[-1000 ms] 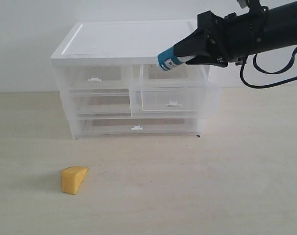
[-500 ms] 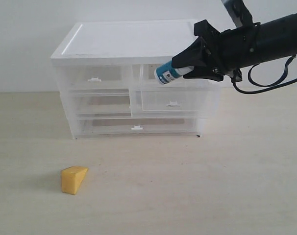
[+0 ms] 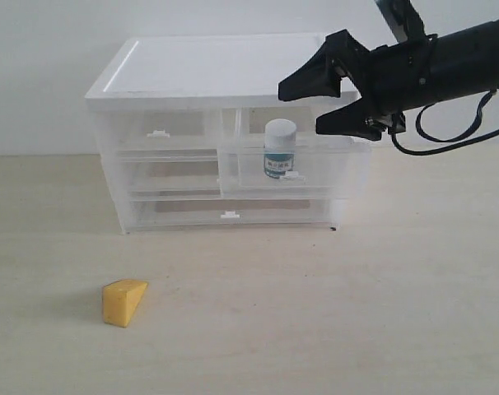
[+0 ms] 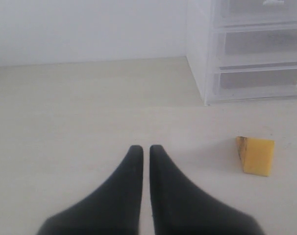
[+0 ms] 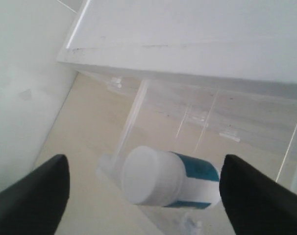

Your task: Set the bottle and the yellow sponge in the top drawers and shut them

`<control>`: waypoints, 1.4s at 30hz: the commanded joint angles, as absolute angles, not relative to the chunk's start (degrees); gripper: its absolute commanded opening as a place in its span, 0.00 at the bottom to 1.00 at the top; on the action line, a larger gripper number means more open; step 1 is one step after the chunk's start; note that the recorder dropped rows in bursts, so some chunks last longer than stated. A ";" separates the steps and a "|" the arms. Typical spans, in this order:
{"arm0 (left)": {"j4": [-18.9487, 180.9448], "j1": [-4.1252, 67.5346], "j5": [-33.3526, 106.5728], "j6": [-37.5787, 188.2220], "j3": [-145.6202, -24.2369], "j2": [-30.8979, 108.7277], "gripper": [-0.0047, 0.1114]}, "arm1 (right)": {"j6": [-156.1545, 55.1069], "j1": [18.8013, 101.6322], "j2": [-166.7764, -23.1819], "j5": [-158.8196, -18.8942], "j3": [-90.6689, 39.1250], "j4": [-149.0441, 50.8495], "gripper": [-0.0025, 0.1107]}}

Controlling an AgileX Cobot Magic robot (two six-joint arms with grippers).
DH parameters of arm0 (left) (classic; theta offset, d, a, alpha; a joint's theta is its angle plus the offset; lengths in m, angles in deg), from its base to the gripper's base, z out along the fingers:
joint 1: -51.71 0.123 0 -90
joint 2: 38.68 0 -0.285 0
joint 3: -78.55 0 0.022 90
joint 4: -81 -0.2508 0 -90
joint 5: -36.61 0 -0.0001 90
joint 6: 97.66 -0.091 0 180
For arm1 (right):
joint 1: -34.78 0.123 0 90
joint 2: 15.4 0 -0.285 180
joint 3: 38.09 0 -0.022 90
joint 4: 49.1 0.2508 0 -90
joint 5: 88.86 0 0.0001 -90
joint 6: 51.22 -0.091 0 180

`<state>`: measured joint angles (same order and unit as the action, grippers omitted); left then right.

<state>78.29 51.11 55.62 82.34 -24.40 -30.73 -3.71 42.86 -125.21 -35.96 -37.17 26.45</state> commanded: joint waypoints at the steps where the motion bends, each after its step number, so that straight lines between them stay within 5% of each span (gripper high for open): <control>1: 78.64 51.12 54.98 82.34 -24.24 -30.90 0.08 | -1.38 42.72 -123.74 -35.60 -39.06 25.73 0.64; 6: 78.64 51.12 54.98 82.34 -24.24 -30.90 0.08 | 2.87 42.72 -121.59 -29.95 -41.36 24.92 0.34; 9: 78.64 51.12 54.98 82.34 -24.24 -30.90 0.08 | 6.84 42.72 -121.03 -29.39 -41.46 21.91 0.02; 25: 78.64 51.12 54.98 82.34 -24.24 -30.90 0.08 | 12.38 55.40 -121.03 -45.72 -41.57 -4.81 0.02; 42: 78.64 51.12 54.84 82.34 -24.24 -30.90 0.08 | 10.73 55.86 -121.03 -55.65 -41.57 -5.32 0.02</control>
<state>78.29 51.11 55.62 82.34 -24.40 -30.73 11.05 55.93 -121.42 -54.59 -41.23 -4.84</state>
